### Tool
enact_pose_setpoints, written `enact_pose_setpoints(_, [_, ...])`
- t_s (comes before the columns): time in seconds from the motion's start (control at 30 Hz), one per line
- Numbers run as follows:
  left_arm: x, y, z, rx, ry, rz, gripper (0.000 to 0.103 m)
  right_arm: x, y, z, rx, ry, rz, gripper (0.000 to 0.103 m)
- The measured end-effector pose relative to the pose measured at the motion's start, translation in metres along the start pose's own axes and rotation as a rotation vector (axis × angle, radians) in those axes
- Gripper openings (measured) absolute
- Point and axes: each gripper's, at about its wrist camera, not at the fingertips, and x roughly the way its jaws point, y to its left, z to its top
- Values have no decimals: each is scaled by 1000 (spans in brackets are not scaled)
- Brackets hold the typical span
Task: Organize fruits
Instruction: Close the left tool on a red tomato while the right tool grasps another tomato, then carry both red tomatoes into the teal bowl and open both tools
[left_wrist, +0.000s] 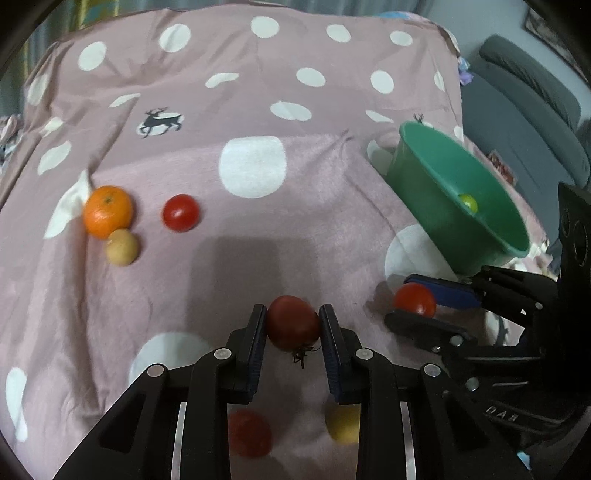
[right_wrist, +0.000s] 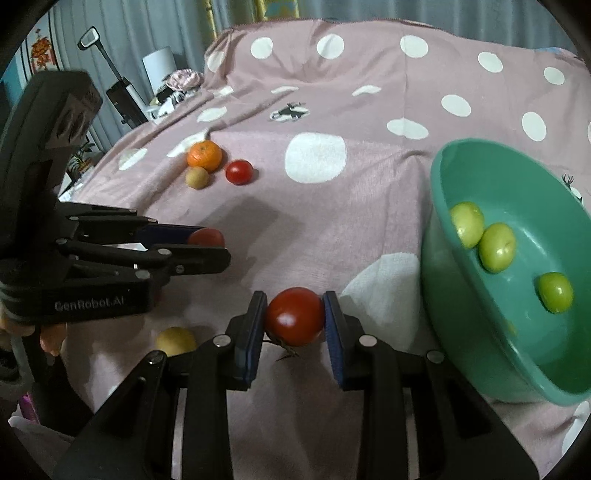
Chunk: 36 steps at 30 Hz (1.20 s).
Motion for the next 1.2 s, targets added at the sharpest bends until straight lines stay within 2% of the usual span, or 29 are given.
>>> enact_pose_setpoints(0.1, [-12, 0, -2, -16, -27, -17, 29, -12, 1, 0, 5, -26, 7, 31])
enact_pose_setpoints(0.37, [-28, -19, 7, 19, -86, -69, 29, -51, -8, 3, 40, -123, -10, 31])
enact_pose_setpoints(0.73, [-30, -66, 39, 115, -158, -109, 29, -90, -60, -5, 189, -226, -94, 31])
enact_pose_setpoints(1.2, [0, -125, 68, 242, -147, -123, 29, -104, -106, -20, 309, -265, -166, 31])
